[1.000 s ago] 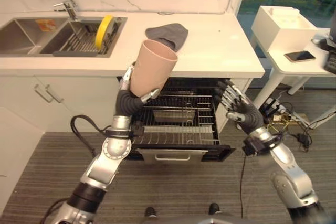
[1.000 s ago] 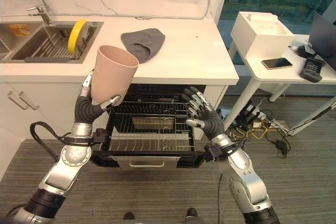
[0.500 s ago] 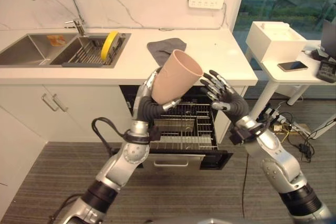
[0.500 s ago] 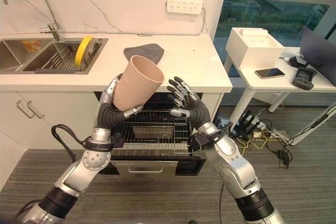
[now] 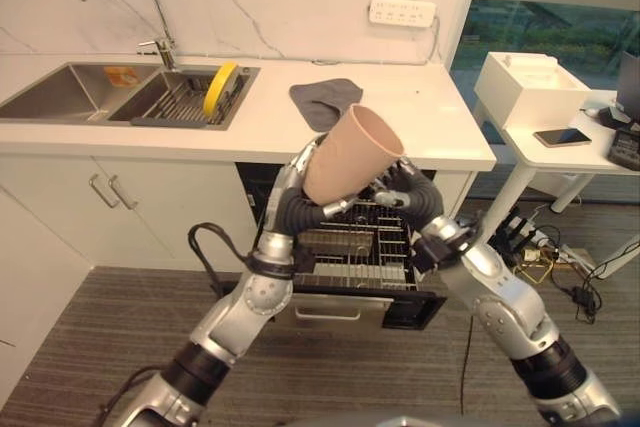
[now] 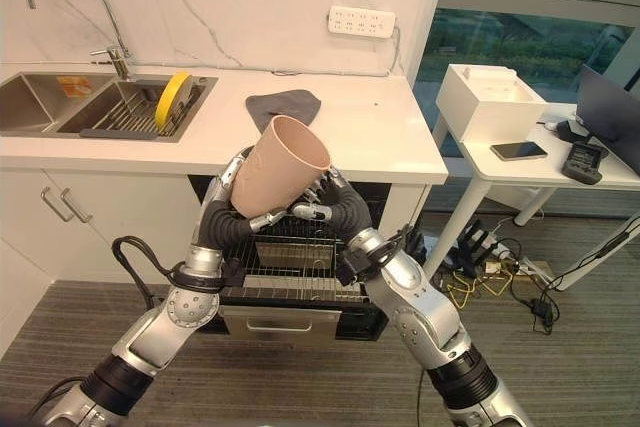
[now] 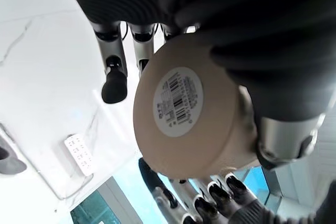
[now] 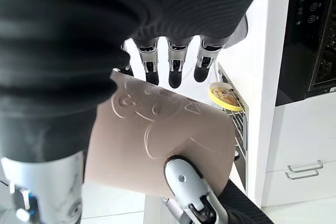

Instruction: Place the dishes in the dishwasher.

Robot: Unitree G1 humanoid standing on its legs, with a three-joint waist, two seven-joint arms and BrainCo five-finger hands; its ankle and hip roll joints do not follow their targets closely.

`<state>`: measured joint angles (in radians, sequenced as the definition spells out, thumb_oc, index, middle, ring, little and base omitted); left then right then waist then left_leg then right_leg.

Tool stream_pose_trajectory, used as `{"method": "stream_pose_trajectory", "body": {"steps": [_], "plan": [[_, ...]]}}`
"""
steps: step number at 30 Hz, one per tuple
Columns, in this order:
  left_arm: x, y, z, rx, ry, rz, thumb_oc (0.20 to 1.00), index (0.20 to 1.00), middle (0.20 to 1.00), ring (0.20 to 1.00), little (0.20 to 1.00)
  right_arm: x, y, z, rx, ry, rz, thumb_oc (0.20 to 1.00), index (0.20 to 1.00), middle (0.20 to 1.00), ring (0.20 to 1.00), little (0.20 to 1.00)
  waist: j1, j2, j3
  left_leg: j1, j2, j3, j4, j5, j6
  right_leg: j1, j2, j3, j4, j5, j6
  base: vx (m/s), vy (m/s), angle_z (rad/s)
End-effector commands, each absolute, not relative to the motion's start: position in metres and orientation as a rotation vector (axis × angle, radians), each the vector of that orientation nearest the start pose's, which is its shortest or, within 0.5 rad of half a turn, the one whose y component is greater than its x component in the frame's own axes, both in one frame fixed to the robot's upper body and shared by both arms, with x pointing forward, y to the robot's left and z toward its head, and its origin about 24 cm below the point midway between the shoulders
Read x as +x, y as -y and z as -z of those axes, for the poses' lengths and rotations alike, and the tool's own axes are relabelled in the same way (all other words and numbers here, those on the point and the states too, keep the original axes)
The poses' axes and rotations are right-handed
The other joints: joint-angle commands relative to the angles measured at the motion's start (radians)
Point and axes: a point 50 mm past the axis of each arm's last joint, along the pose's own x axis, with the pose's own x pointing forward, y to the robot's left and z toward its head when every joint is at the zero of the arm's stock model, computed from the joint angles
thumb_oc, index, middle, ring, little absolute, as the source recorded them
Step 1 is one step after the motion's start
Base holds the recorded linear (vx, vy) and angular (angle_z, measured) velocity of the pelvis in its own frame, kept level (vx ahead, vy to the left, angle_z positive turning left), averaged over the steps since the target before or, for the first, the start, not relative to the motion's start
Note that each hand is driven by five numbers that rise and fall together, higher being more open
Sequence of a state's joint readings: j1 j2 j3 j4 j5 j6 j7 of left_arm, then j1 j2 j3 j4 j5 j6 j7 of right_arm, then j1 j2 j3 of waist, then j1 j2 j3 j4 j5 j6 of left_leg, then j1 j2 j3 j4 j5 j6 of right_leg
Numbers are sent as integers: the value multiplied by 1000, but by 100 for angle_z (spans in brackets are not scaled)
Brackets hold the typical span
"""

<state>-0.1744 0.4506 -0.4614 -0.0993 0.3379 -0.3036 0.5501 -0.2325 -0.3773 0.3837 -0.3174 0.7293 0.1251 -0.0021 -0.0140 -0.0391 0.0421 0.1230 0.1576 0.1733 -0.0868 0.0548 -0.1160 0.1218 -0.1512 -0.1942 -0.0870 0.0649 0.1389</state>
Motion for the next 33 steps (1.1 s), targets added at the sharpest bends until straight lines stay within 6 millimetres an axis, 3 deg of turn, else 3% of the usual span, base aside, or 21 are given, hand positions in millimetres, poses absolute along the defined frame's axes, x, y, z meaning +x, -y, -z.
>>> {"method": "stream_pose_trajectory", "body": {"steps": [1, 16, 17, 23, 27, 33], "plan": [[256, -102, -139, 599, 875, 111, 200, 200, 200, 200, 200, 266, 83, -169, 385, 298, -630, 1000, 1000, 1000, 1000, 1000, 18, -13, -16, 6, 79, -14, 0, -14, 4, 12, -78, -3, 0, 19, 28, 0, 0, 0], [252, -87, -134, 666, 918, 176, 200, 200, 200, 200, 200, 270, 80, -182, 487, 363, -500, 1000, 1000, 1000, 1000, 1000, 18, -1, -19, 10, 75, -10, 0, -18, 7, 12, -82, -7, 0, 18, 29, 0, 0, 0], [250, -87, -134, 664, 919, 177, 200, 200, 200, 200, 200, 268, 80, -183, 482, 373, -502, 200, 200, 200, 200, 200, 17, 1, -18, 9, 74, -10, 0, -19, 8, 10, -82, -6, 0, 19, 28, 0, 0, 0], [250, -86, -134, 662, 921, 180, 200, 200, 200, 200, 200, 266, 77, -193, 439, 458, -509, 200, 200, 200, 200, 200, 19, 6, -16, 6, 72, -10, 0, -19, 9, 6, -83, -6, 0, 20, 28, 0, 0, 0], [250, -86, -133, 655, 917, 170, 200, 200, 200, 200, 200, 266, 84, -199, 454, 523, -411, 200, 200, 200, 200, 200, 18, 10, -14, 4, 72, -9, 0, -19, 9, 4, -82, -4, 0, 20, 27, 0, 0, 0], [252, -89, -132, 633, 884, 151, 200, 200, 200, 200, 200, 263, 82, -202, 378, 559, -442, 200, 200, 200, 200, 200, 21, 11, -13, 2, 70, -10, 0, -19, 11, 3, -81, -3, 0, 19, 25, 0, 0, 0]]}}
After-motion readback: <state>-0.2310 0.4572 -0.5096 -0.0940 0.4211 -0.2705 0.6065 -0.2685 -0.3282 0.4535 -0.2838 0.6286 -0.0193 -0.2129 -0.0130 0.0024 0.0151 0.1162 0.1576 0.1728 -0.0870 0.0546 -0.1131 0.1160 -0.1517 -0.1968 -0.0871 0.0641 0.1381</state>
